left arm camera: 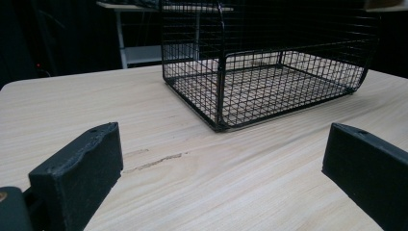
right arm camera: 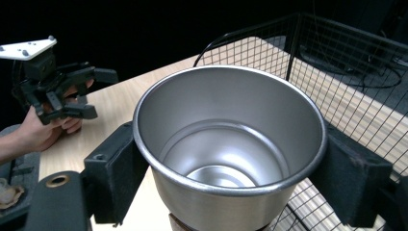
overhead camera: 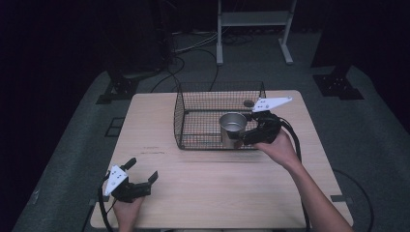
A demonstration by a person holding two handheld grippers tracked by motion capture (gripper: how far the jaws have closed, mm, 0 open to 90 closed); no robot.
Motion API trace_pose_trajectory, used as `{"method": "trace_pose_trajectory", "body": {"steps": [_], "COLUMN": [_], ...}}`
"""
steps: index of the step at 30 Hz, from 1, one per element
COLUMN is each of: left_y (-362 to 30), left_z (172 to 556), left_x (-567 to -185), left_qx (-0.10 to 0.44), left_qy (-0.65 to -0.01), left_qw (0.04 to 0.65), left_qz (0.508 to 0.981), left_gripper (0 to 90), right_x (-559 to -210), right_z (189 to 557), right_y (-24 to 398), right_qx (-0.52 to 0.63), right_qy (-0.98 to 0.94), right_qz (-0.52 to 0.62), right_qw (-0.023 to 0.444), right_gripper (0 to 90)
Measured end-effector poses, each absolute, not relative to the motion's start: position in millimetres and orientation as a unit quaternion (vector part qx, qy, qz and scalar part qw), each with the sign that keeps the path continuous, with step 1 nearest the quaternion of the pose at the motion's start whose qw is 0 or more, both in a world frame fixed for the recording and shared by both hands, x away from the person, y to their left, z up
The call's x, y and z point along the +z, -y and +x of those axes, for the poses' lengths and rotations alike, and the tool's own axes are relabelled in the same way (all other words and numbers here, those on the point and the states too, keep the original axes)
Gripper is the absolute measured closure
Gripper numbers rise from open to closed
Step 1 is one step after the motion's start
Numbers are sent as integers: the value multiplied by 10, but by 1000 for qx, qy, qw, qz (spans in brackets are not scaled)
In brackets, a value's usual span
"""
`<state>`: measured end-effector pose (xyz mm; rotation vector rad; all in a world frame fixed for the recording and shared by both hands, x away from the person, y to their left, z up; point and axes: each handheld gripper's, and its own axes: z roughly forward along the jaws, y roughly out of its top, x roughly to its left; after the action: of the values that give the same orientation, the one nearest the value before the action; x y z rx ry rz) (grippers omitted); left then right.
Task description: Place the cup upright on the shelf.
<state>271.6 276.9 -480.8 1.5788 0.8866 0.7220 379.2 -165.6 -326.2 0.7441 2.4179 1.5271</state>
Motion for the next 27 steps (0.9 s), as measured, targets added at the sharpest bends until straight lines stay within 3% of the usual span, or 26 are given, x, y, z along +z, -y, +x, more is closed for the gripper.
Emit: {"method": "trace_pose_trajectory", "body": {"steps": [27], "left_y": [-2767], "left_z": [2717], "left_x": [-4809], "left_qx": [302], "left_qy": [-376], "left_qw": [567], "left_qz": [667], "left_gripper": [0], "right_x": [-3055], "right_z": [4338], "right_y": [1394], "right_qx": [491], "right_qy": [-825], "right_qz": [259], "right_qw": [105], "right_gripper": [177]}}
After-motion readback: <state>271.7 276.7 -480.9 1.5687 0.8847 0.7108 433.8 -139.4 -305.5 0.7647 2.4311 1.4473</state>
